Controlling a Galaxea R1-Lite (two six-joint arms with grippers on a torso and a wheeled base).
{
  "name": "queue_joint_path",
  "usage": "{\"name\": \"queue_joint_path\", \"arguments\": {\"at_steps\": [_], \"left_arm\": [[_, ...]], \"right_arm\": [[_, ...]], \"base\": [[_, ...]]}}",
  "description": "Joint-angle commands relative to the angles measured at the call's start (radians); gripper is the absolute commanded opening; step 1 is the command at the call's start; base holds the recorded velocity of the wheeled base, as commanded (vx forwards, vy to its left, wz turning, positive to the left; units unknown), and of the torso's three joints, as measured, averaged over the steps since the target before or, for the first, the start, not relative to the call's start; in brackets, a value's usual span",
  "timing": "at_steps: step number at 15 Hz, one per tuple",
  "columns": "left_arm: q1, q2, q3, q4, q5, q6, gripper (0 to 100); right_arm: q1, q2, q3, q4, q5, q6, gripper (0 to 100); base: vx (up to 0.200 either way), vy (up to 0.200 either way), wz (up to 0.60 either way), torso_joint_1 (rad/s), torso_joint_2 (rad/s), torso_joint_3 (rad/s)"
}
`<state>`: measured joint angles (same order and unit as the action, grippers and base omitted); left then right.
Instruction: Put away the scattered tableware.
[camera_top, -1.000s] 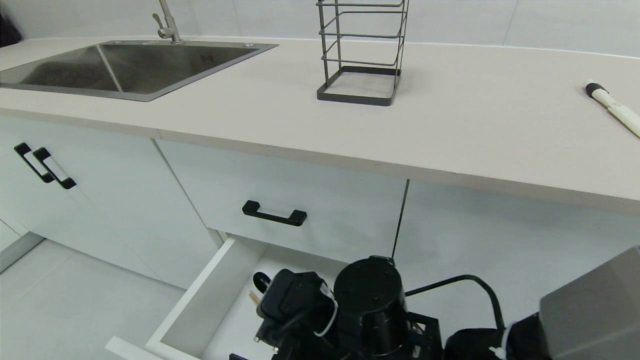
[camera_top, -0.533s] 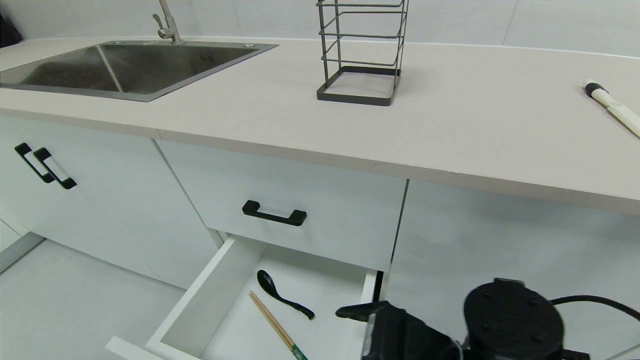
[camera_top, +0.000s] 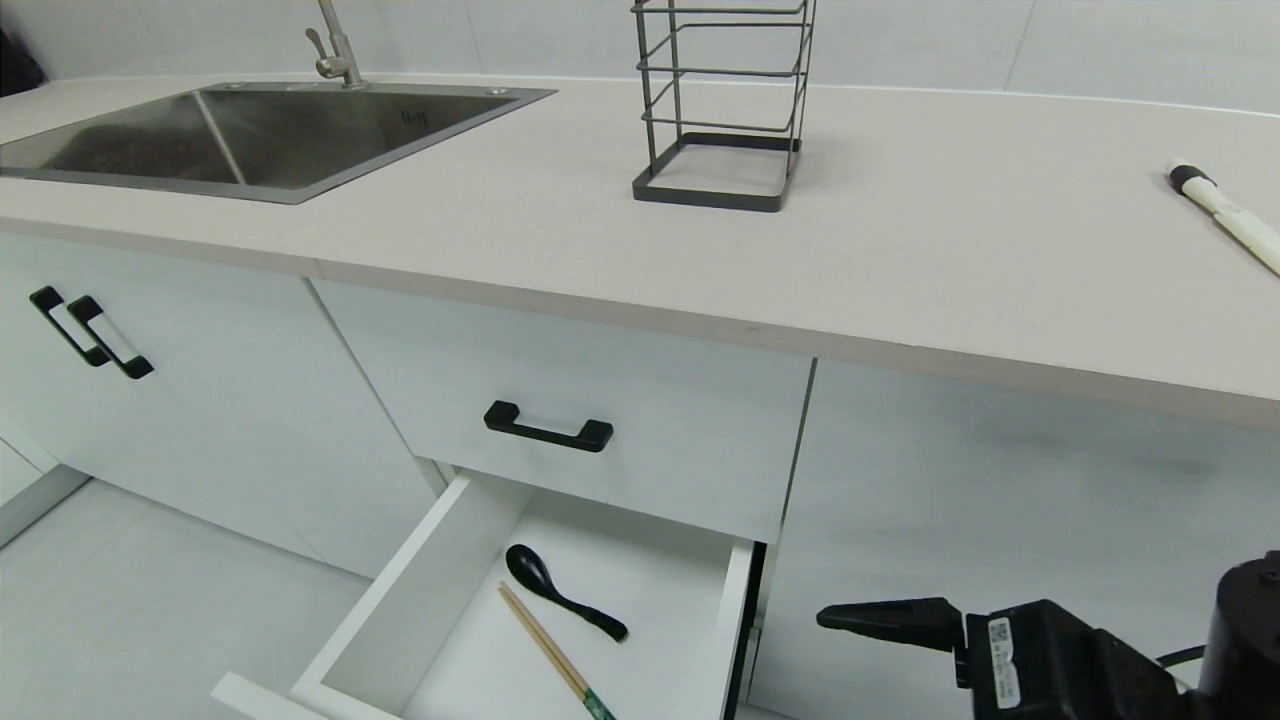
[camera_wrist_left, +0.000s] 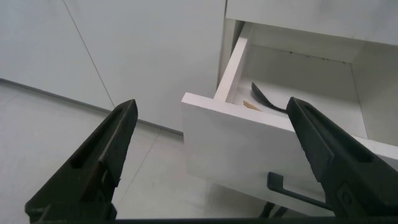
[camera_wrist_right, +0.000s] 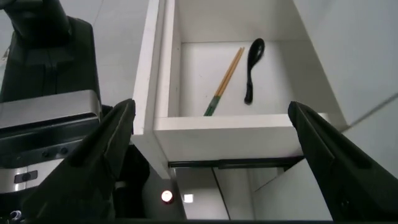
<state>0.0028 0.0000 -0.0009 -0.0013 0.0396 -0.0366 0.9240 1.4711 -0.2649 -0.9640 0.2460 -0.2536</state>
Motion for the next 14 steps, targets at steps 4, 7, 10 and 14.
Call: {"name": "queue_joint_path", "arguments": {"at_steps": [4,7,10,14], "left_arm": [[0.000,0.000,0.001,0.000,0.000,0.000,100],[0.000,0.000,-0.001,0.000,0.000,0.000,100],[0.000,0.000,-0.001,-0.002,0.000,0.007,100],[0.000,0.000,-0.001,0.000,0.000,0.001,100]], "right_arm": [[-0.106,-0.213,0.179,0.045,0.003,-0.004,100],[-0.191,-0.390,0.265,0.131,0.009,-0.003,100],[-0.298,-0.703,0.265,0.361,0.010,-0.001,100],[-0.669,-1.068,0.253,0.554,0.001,0.004,100]], "base": [[0.000,0.000,0.00,0.000,0.00,0.000],[0.000,0.000,0.00,0.000,0.00,0.000],[0.000,0.000,0.00,0.000,0.00,0.000],[0.000,0.000,0.00,0.000,0.00,0.000]]}}
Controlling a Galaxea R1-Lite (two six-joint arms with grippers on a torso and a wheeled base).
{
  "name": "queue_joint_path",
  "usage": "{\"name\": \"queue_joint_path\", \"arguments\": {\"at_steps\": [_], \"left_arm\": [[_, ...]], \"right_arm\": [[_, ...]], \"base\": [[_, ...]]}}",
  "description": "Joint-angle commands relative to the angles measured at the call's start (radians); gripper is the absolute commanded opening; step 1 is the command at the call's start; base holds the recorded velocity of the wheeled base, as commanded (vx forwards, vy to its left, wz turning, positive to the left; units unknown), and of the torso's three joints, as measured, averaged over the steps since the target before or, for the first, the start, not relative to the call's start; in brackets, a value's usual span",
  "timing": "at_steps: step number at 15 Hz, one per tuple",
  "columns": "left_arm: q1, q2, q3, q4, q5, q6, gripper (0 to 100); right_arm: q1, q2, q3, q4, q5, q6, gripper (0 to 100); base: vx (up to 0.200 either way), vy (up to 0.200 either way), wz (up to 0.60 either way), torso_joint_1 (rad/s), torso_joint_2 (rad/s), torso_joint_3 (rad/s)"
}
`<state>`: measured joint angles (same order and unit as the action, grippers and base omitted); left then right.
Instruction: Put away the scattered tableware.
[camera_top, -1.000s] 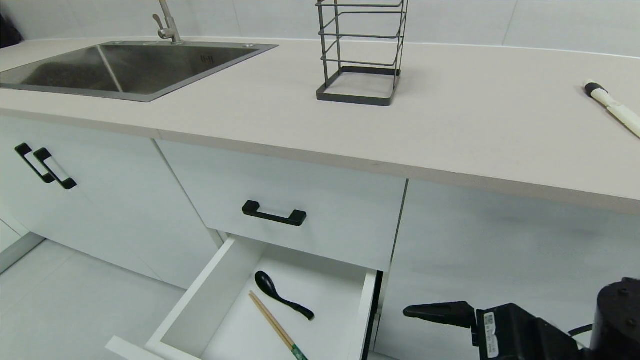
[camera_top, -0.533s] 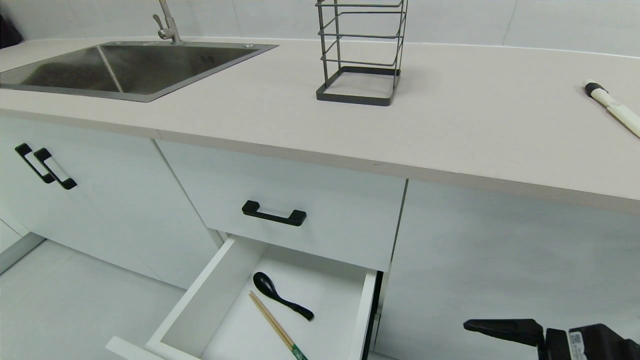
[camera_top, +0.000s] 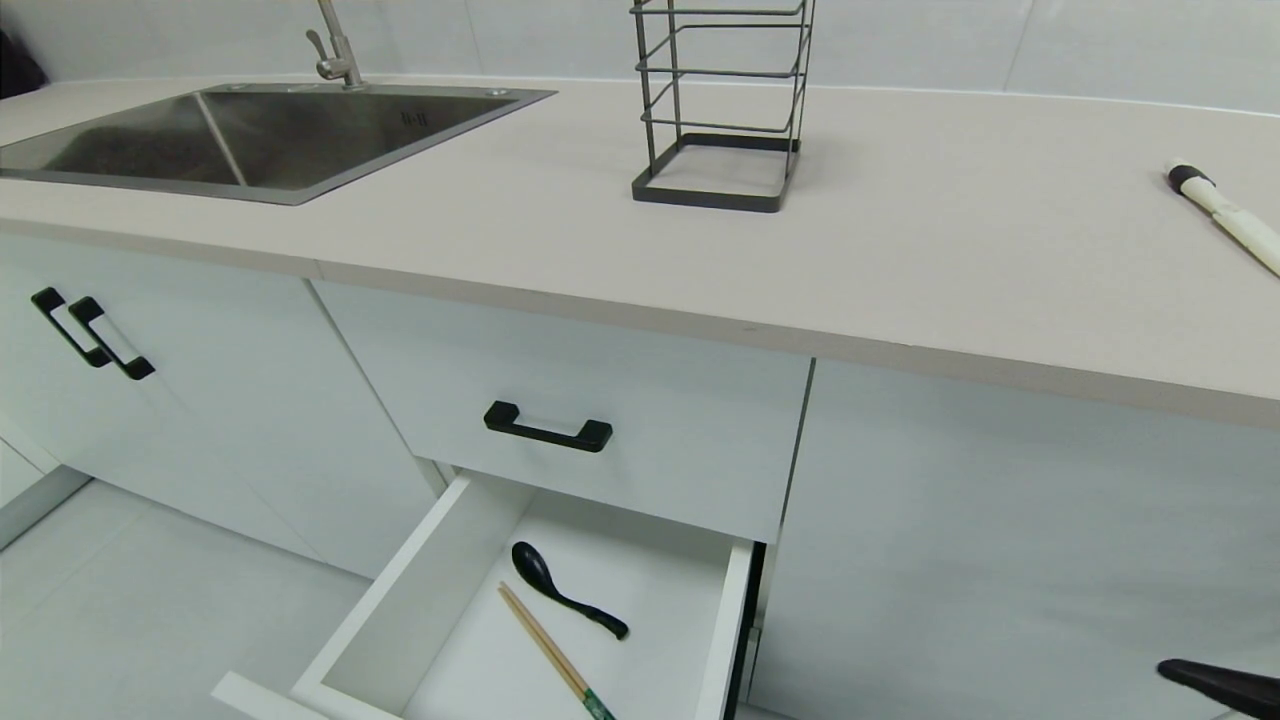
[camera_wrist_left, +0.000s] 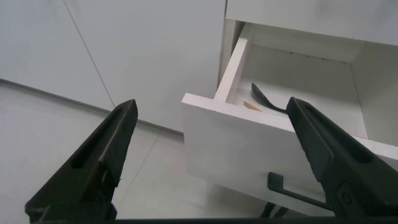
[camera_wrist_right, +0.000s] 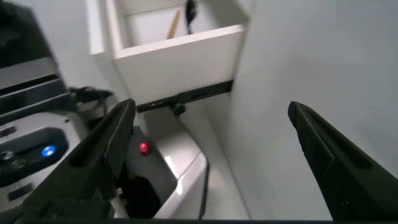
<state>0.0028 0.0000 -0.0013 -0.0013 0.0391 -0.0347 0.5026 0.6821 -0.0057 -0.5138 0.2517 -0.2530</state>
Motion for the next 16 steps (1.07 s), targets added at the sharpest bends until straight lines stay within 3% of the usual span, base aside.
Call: {"name": "queue_joint_path", "arguments": {"at_steps": [1,6,8,9,10,12,13,14,15,16], "left_arm": [[0.000,0.000,0.000,0.000,0.001,-0.001,100],[0.000,0.000,0.000,0.000,-0.002,-0.001,100],[0.000,0.000,-0.002,-0.043,-0.015,-0.005,100],[0.000,0.000,-0.026,-0.154,-0.068,-0.036,100],[0.005,0.021,-0.086,-0.183,-0.163,-0.077,100],[0.003,0.106,-0.212,-0.088,-0.255,-0.082,100],[-0.006,0.166,-0.304,0.012,-0.278,-0.077,100],[-0.018,0.192,-0.336,0.058,-0.291,-0.076,100],[-0.069,0.255,-0.401,0.185,-0.321,-0.070,100],[-0.089,0.272,-0.410,0.225,-0.328,-0.070,100]], "right_arm": [[-0.346,-0.332,-0.005,0.112,-0.005,0.001,100],[-0.564,-0.582,0.001,0.267,-0.008,0.072,100],[-0.572,-0.590,0.006,0.362,-0.008,0.075,100],[-0.572,-0.590,0.006,0.370,-0.017,0.075,100],[-0.572,-0.590,0.006,0.391,-0.060,0.072,100],[-0.572,-0.590,0.006,0.468,-0.152,0.077,100],[-0.572,-0.590,0.006,0.472,-0.166,0.103,100],[-0.572,-0.590,0.006,0.477,-0.169,0.120,100],[-0.572,-0.590,0.006,0.512,-0.221,0.155,100],[-0.572,-0.590,0.006,0.511,-0.236,0.173,100]], "base": [[0.000,0.000,0.00,0.000,0.00,0.000],[0.000,0.000,0.00,0.000,0.00,0.000],[0.000,0.000,0.00,0.000,0.00,0.000],[0.000,0.000,0.00,0.000,0.00,0.000],[0.000,0.000,0.00,0.000,0.00,0.000],[0.000,0.000,0.00,0.000,0.00,0.000],[0.000,0.000,0.00,0.000,0.00,0.000],[0.000,0.000,0.00,0.000,0.00,0.000],[0.000,0.000,0.00,0.000,0.00,0.000],[0.000,0.000,0.00,0.000,0.00,0.000]]}}
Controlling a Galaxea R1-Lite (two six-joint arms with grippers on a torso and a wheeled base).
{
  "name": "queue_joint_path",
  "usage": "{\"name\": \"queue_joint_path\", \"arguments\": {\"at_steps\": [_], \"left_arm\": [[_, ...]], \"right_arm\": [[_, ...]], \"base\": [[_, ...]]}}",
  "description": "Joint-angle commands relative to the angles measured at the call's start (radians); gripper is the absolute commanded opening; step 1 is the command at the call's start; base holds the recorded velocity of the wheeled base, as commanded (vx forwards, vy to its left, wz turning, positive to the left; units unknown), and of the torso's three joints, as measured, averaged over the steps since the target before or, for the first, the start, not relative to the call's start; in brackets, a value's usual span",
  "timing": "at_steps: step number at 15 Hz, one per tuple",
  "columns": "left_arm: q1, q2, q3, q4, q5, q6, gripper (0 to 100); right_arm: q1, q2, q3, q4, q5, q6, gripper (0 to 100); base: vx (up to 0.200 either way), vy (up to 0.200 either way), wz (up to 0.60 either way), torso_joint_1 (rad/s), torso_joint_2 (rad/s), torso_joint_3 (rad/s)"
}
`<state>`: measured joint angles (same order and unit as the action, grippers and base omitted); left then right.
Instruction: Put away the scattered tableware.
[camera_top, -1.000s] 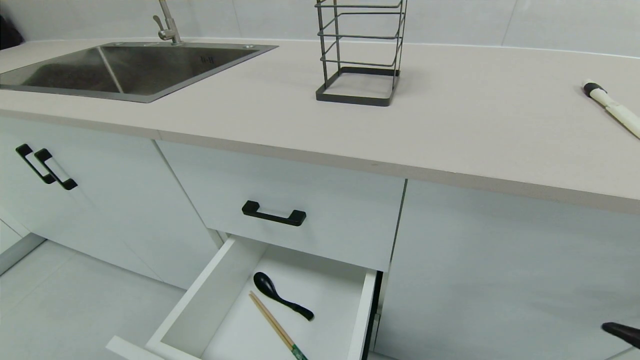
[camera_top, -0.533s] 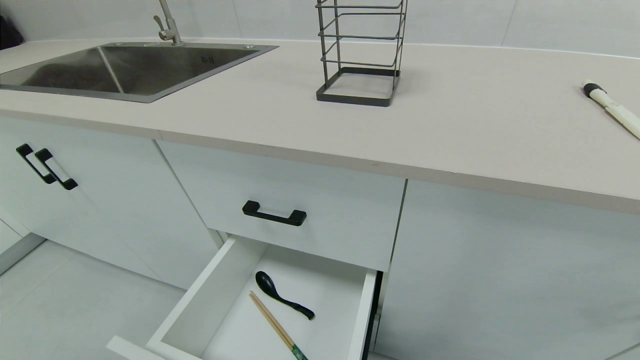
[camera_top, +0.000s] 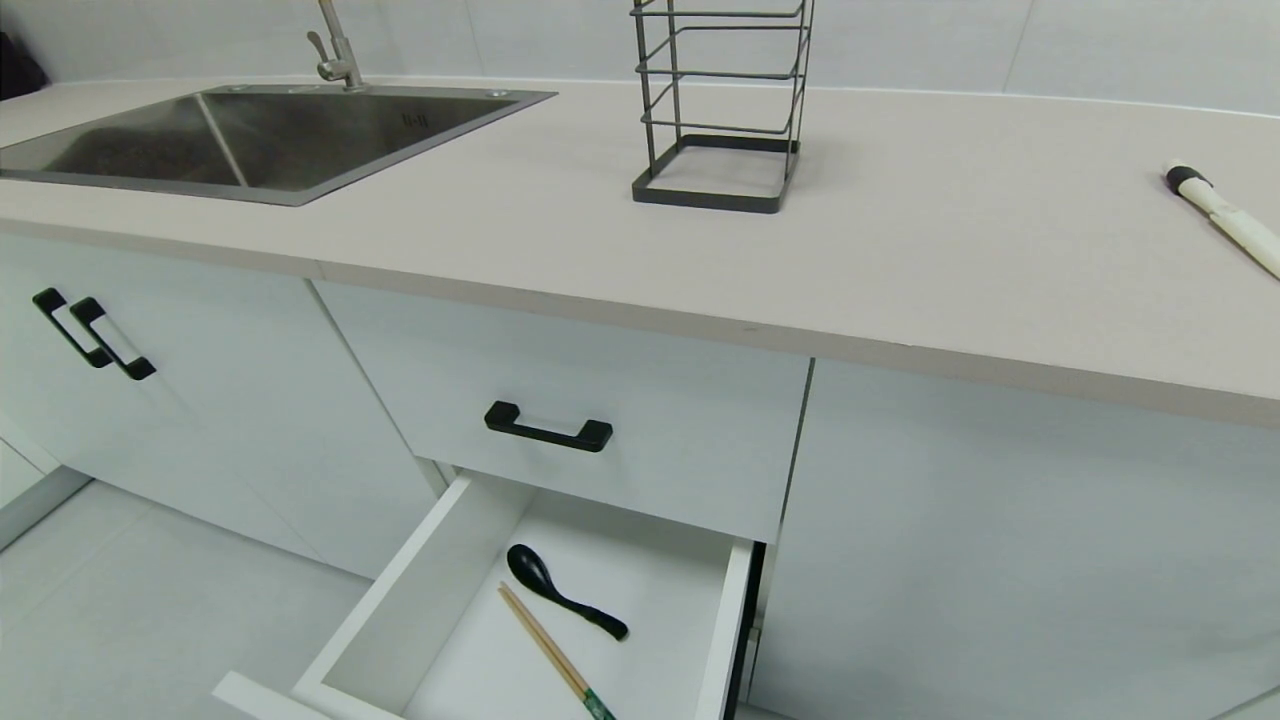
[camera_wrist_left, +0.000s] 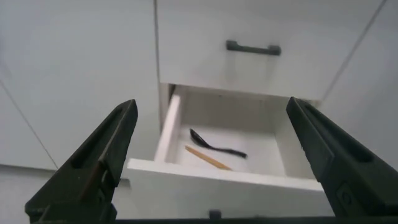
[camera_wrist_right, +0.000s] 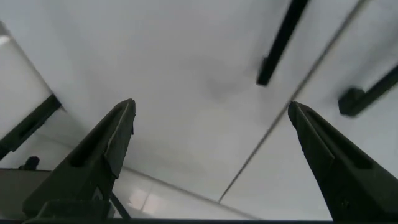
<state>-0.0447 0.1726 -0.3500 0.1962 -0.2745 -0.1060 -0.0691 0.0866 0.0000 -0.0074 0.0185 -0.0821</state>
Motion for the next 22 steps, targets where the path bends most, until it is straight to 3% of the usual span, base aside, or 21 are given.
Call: {"name": "queue_joint_path", "arguments": {"at_steps": [1,3,5,8,13,15,18,22], "left_arm": [[-0.121,0.142,-0.070,0.132,-0.019,0.002,100],[-0.181,0.191,-0.064,0.233,-0.028,0.002,100],[-0.227,0.266,-0.060,0.266,-0.049,0.003,100],[-0.274,0.409,-0.044,0.267,-0.048,0.019,100],[-0.274,0.636,0.003,0.253,-0.040,0.023,100],[-0.276,0.748,0.006,0.215,0.017,0.025,100],[-0.277,0.797,0.011,0.200,0.047,0.088,100],[-0.277,0.907,0.011,0.158,0.130,0.104,100]], "right_arm": [[0.000,0.005,0.000,0.007,-0.014,0.047,100],[0.011,0.001,0.000,0.007,-0.008,0.070,100],[0.109,-0.019,0.000,0.007,0.000,0.071,100],[0.103,-0.022,0.000,0.007,-0.002,0.073,100],[0.100,-0.027,0.000,0.007,-0.003,0.076,100],[0.100,-0.027,0.000,0.007,-0.002,0.071,100],[0.098,-0.030,0.000,0.007,-0.002,0.071,100],[0.069,-0.087,0.000,0.007,-0.002,0.074,100]], "base": [[0.000,0.000,0.00,0.000,0.00,0.000],[0.000,0.000,0.00,0.000,0.00,0.000],[0.000,0.000,0.00,0.000,0.00,0.000],[0.000,0.000,0.00,0.000,0.00,0.000],[0.000,0.000,0.00,0.000,0.00,0.000],[0.000,0.000,0.00,0.000,0.00,0.000],[0.000,0.000,0.00,0.000,0.00,0.000],[0.000,0.000,0.00,0.000,0.00,0.000]]}}
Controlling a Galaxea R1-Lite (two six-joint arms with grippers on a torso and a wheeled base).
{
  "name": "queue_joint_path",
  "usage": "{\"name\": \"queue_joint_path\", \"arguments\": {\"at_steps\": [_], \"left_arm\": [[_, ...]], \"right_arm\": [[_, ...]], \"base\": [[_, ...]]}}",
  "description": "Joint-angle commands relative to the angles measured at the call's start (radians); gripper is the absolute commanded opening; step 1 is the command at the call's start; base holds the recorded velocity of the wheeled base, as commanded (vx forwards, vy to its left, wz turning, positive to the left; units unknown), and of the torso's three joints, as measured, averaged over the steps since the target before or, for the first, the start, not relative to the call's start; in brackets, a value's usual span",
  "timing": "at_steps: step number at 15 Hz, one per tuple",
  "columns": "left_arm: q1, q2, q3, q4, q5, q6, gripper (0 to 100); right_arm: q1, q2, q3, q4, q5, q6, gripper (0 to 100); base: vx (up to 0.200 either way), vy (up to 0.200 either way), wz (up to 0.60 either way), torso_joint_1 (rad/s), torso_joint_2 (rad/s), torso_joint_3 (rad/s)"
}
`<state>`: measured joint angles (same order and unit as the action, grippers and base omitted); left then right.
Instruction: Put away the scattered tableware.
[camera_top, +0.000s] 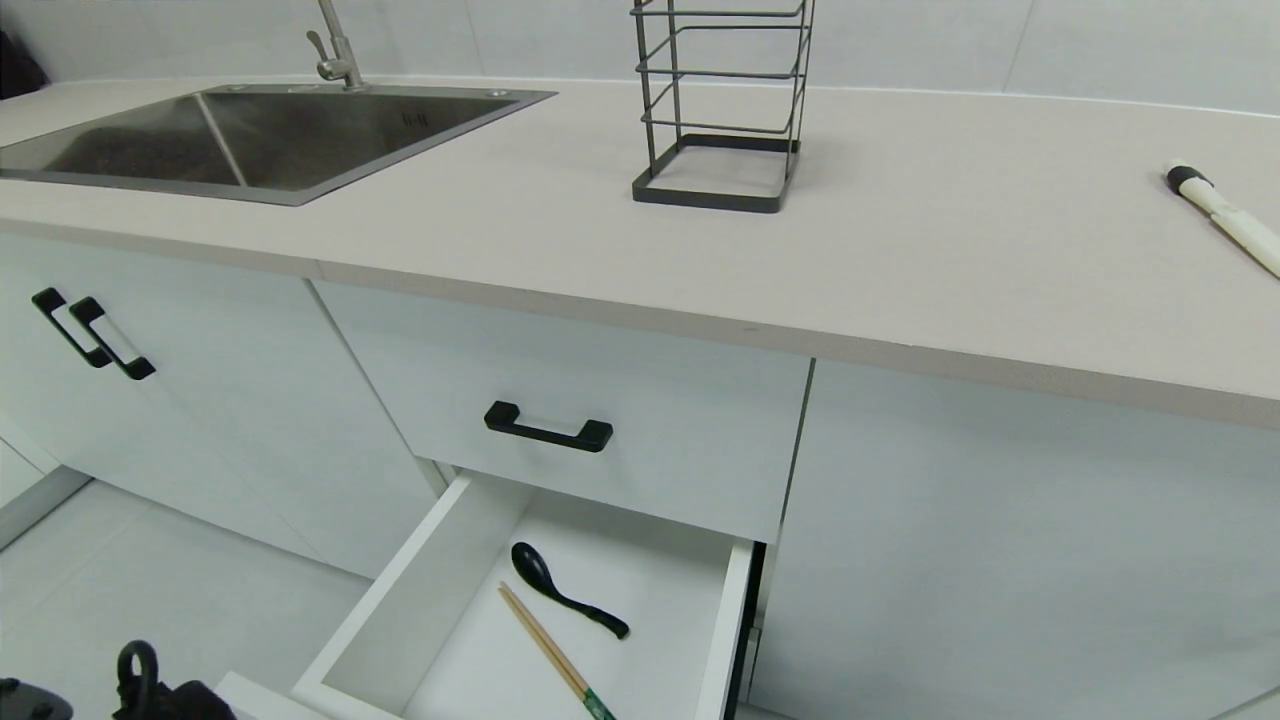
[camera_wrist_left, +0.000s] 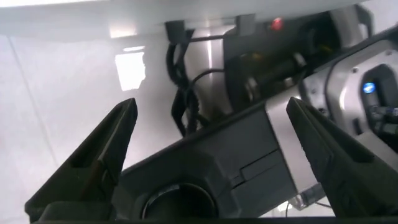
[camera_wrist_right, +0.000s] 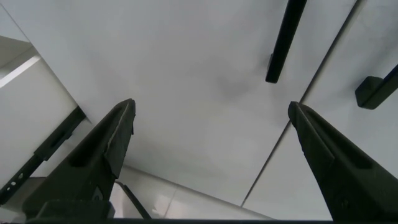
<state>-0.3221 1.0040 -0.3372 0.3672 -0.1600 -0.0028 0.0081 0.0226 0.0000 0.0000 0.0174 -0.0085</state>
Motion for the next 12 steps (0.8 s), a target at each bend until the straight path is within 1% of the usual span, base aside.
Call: {"name": "queue_joint_path", "arguments": {"at_steps": [1,3,8,9,10,12], "left_arm": [[-0.008,0.110,-0.002,-0.051,0.042,0.001,100],[-0.021,0.151,-0.003,-0.105,0.059,0.000,100],[-0.025,0.208,-0.013,-0.133,0.059,0.000,100],[-0.025,0.222,-0.013,-0.152,0.060,0.000,100],[-0.025,0.246,-0.013,-0.186,0.080,-0.002,100],[-0.025,0.272,-0.014,-0.214,0.094,-0.002,100]], "right_arm": [[-0.008,-0.023,0.000,0.000,-0.001,-0.001,100],[-0.008,-0.023,0.000,0.000,-0.001,0.001,100],[-0.008,-0.021,0.000,0.000,0.001,-0.001,100],[-0.008,-0.021,0.000,0.000,0.001,-0.001,100],[-0.008,-0.021,0.000,0.000,0.001,-0.001,100],[-0.008,-0.021,0.000,0.000,0.001,-0.001,100]], "base": [[0.000,0.000,0.00,0.000,0.00,0.000],[0.000,0.000,0.00,0.000,0.00,0.000],[0.000,0.000,0.00,0.000,0.00,0.000],[0.000,0.000,0.00,0.000,0.00,0.000],[0.000,0.000,0.00,0.000,0.00,0.000],[0.000,0.000,0.00,0.000,0.00,0.000]]}}
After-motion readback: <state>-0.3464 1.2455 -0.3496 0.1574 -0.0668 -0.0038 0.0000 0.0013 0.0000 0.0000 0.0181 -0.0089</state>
